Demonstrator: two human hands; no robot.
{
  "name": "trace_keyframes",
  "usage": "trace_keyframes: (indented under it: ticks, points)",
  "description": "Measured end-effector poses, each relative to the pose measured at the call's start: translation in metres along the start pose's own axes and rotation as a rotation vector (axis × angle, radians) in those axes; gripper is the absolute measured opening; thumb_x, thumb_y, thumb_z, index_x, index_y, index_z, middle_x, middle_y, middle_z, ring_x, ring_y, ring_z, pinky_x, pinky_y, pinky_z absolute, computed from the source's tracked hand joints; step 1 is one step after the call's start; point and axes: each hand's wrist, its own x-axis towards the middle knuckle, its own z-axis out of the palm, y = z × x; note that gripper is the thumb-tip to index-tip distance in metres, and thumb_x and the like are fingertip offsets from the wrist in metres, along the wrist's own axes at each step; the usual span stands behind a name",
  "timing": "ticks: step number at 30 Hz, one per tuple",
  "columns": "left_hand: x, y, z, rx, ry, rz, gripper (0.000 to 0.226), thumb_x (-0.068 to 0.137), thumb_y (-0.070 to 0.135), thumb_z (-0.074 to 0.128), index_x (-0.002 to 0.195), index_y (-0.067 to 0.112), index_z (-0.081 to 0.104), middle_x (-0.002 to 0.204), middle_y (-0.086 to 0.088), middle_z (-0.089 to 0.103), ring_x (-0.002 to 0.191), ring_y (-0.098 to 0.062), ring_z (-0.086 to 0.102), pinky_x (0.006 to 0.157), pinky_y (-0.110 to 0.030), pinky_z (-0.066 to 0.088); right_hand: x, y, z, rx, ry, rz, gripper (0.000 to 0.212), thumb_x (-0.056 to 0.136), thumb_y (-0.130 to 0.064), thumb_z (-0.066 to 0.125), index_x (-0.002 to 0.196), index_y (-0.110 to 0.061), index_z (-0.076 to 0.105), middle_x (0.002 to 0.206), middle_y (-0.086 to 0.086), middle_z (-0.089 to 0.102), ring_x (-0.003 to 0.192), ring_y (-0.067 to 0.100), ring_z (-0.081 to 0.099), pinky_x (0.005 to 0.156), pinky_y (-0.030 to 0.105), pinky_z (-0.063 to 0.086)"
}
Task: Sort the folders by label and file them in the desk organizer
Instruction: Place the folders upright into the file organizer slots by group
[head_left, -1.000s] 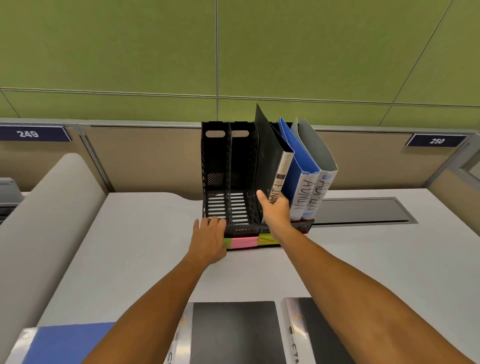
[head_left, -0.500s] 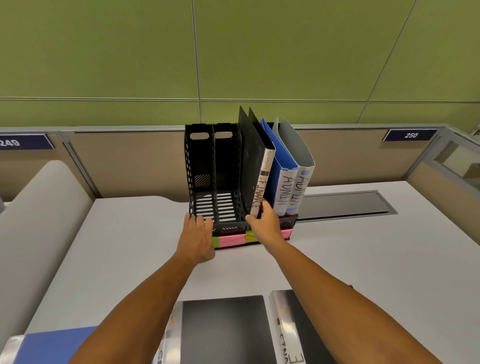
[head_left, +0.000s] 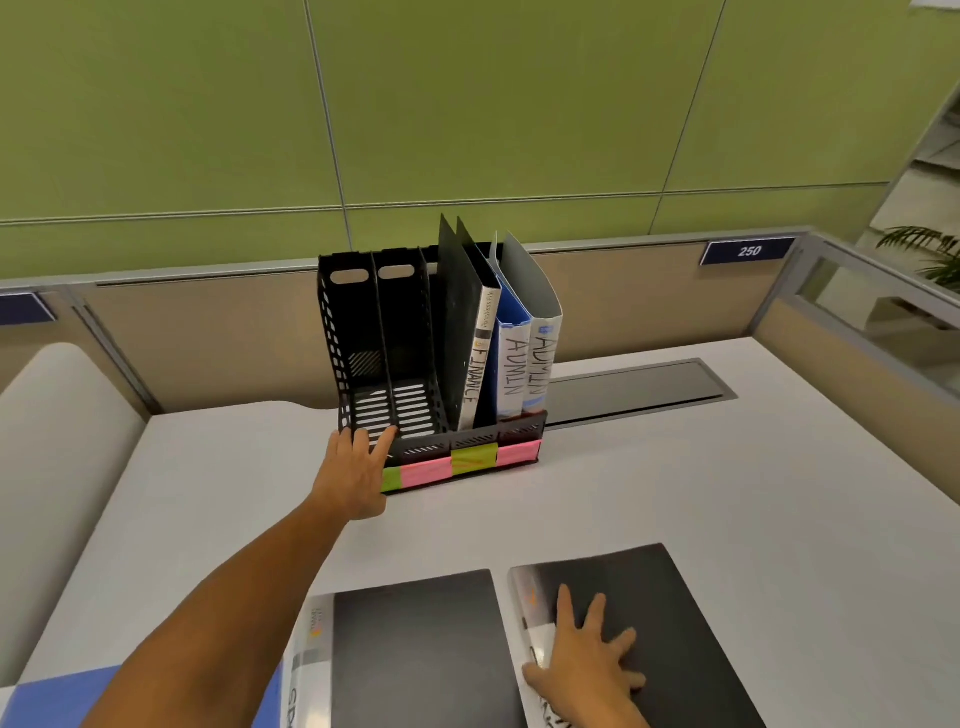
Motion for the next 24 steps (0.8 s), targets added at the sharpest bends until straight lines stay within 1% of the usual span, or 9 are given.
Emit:
trace_keyframes:
  ticks: [4, 7, 11, 14, 17, 19, 20, 22, 24]
  points:
    - [-0.002, 0.001, -0.006, -0.006, -0.038, -0.008, 0.105, 0.082, 0.055, 0.062, 0.160, 0.020, 0.002, 0.141, -0.015, 0.044, 0.134, -0.034, 0.039, 0.119, -0.047, 0.025, -0.010, 0.004, -0.007, -0.055, -0.020, -0.026, 0.115, 0.081, -0.050, 0.068, 0.156, -0.031, -0.017, 0.164, 0.015, -0.017, 0.141, 0.062, 0.002, 0.105, 0.072, 0.034]
    - [-0.003, 0.003, -0.011, -0.023, -0.076, -0.006, 0.106, 0.083, 0.054, 0.062, 0.160, 0.021, -0.001, 0.143, -0.015, 0.044, 0.136, -0.035, 0.039, 0.118, -0.046, 0.027, -0.022, 0.008, -0.009, -0.187, 0.039, -0.063, 0.105, 0.089, -0.034, 0.066, 0.158, -0.022, -0.013, 0.164, 0.021, -0.009, 0.140, 0.064, 0.013, 0.103, 0.068, 0.040]
    - [-0.001, 0.002, -0.012, -0.033, -0.089, -0.025, 0.107, 0.083, 0.054, 0.063, 0.160, 0.021, -0.003, 0.145, -0.016, 0.042, 0.138, -0.036, 0.036, 0.119, -0.048, 0.027, -0.040, 0.010, -0.026, -0.234, 0.104, -0.093, 0.093, 0.093, -0.023, 0.063, 0.159, -0.018, -0.002, 0.165, 0.020, 0.009, 0.140, 0.053, 0.032, 0.106, 0.061, 0.043]
    - [-0.001, 0.002, -0.012, -0.023, -0.088, -0.030, 0.107, 0.082, 0.054, 0.063, 0.160, 0.020, -0.003, 0.145, -0.017, 0.041, 0.138, -0.037, 0.036, 0.119, -0.048, 0.027, -0.060, 0.011, -0.062, -0.186, 0.286, -0.152, 0.075, 0.096, -0.028, 0.062, 0.156, -0.017, 0.018, 0.153, 0.012, 0.041, 0.127, 0.035, 0.056, 0.100, 0.043, 0.053]
    - [-0.002, 0.004, -0.013, -0.012, -0.092, -0.033, 0.107, 0.082, 0.054, 0.061, 0.160, 0.020, -0.003, 0.142, -0.015, 0.043, 0.134, -0.035, 0.038, 0.118, -0.046, 0.027, -0.088, 0.009, -0.113, -0.062, 0.503, -0.249, 0.048, 0.101, -0.021, 0.049, 0.146, -0.022, 0.036, 0.120, -0.001, 0.064, 0.099, 0.017, 0.066, 0.076, 0.023, 0.052]
    - [-0.002, 0.004, -0.013, -0.009, -0.100, -0.031, 0.107, 0.082, 0.055, 0.060, 0.160, 0.020, -0.004, 0.142, -0.015, 0.042, 0.135, -0.035, 0.037, 0.118, -0.046, 0.027, -0.104, 0.009, -0.148, -0.009, 0.585, -0.298, 0.039, 0.102, -0.020, 0.046, 0.140, -0.024, 0.040, 0.097, -0.006, 0.060, 0.077, 0.013, 0.059, 0.056, 0.016, 0.039]
    - [-0.001, 0.004, -0.013, -0.010, -0.102, -0.029, 0.107, 0.083, 0.055, 0.060, 0.160, 0.019, -0.005, 0.143, -0.016, 0.042, 0.136, -0.036, 0.037, 0.118, -0.047, 0.027, -0.112, 0.010, -0.165, 0.027, 0.634, -0.319, 0.035, 0.101, -0.022, 0.048, 0.136, -0.023, 0.043, 0.092, -0.005, 0.059, 0.072, 0.013, 0.057, 0.051, 0.014, 0.035]
    - [-0.002, 0.003, -0.011, -0.023, -0.103, -0.024, 0.107, 0.083, 0.054, 0.060, 0.160, 0.019, -0.005, 0.143, -0.016, 0.042, 0.137, -0.037, 0.036, 0.119, -0.047, 0.027, -0.127, 0.012, -0.193, 0.160, 0.795, -0.377, 0.027, 0.099, -0.024, 0.056, 0.125, -0.021, 0.049, 0.090, -0.001, 0.062, 0.073, 0.021, 0.064, 0.050, 0.015, 0.042]
    - [-0.002, 0.002, -0.011, -0.034, -0.102, -0.019, 0.107, 0.083, 0.053, 0.061, 0.160, 0.019, -0.004, 0.143, -0.016, 0.042, 0.137, -0.037, 0.036, 0.119, -0.047, 0.027, -0.135, 0.018, -0.210, 0.362, 0.930, -0.451, 0.026, 0.095, -0.025, 0.064, 0.117, -0.020, 0.053, 0.091, -0.006, 0.058, 0.073, 0.023, 0.065, 0.052, 0.017, 0.048]
